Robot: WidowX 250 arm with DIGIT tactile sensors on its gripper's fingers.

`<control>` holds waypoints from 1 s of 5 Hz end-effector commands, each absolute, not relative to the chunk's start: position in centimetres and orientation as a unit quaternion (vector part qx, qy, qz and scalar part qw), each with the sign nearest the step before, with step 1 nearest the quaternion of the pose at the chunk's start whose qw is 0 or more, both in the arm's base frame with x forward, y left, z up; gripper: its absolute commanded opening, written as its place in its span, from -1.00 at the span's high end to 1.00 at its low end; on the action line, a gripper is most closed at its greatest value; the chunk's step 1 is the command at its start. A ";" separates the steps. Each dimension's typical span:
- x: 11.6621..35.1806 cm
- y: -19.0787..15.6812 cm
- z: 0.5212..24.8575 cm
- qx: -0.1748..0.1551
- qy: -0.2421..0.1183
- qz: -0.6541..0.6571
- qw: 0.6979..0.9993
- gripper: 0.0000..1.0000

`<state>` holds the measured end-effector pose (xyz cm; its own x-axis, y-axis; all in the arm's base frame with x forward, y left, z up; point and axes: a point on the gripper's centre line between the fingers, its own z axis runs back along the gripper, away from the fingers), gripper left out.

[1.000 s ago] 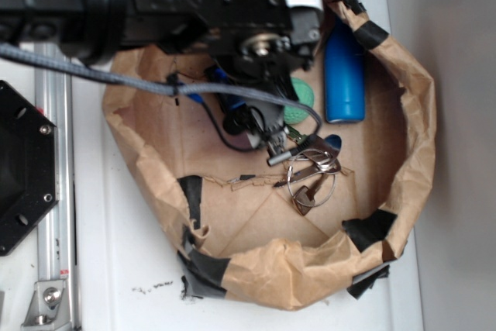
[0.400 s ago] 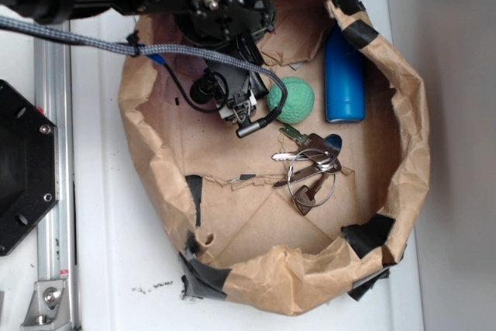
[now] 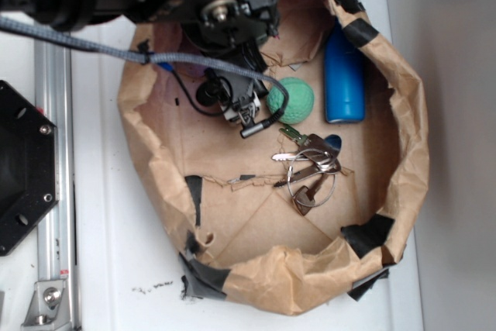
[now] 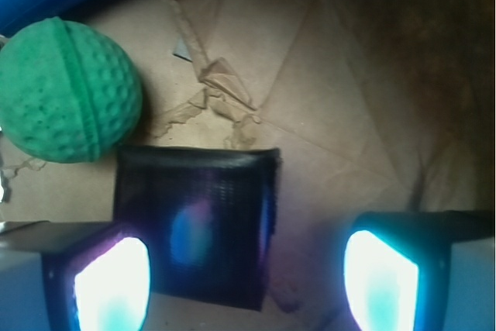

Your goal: Grab the black box.

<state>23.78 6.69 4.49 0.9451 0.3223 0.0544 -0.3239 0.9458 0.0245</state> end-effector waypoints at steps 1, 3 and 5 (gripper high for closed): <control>26.5 5.3 3.6 0.022 -0.047 0.148 0.988 -1.00; 26.5 2.0 2.6 -0.031 -0.022 0.118 0.992 -1.00; 26.7 -0.7 2.9 -0.060 -0.010 0.102 0.993 -1.00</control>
<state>26.25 0.22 2.53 0.9710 0.2386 -0.0127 -0.2386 0.9649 -0.1101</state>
